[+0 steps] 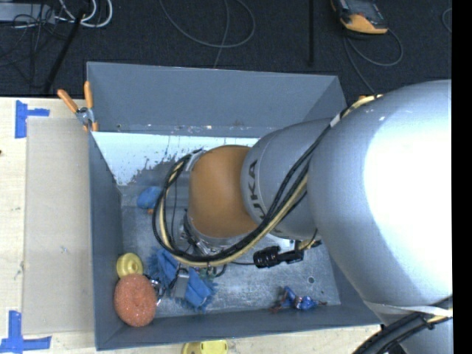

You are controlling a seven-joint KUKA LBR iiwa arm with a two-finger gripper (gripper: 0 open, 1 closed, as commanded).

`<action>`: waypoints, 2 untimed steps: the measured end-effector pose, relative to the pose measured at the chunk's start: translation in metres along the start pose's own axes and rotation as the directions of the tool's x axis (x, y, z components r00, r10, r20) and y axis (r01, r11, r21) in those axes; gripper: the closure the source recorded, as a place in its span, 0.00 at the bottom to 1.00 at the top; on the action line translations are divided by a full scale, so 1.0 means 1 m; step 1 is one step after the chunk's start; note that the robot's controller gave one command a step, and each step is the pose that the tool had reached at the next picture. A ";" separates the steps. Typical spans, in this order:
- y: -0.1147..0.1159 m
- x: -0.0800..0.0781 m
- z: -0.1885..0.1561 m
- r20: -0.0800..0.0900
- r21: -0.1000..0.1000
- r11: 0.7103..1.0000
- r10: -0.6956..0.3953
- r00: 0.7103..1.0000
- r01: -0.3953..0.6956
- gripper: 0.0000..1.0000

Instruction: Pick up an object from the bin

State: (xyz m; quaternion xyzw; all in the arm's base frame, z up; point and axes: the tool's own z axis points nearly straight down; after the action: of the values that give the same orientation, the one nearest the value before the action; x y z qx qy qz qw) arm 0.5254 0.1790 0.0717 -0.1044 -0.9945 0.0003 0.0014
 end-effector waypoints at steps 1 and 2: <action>-0.030 0.010 0.002 0.000 0.000 0.972 0.234 0.972 -0.234 1.00; -0.030 0.010 0.002 0.000 0.000 0.972 0.235 0.972 -0.235 1.00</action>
Offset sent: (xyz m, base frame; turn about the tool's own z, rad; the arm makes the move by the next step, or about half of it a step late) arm 0.0000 0.0000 0.0000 0.0000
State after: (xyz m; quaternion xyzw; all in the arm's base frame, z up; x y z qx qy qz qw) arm 0.5091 0.1519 0.0695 -0.2211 -0.9752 0.0005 0.0014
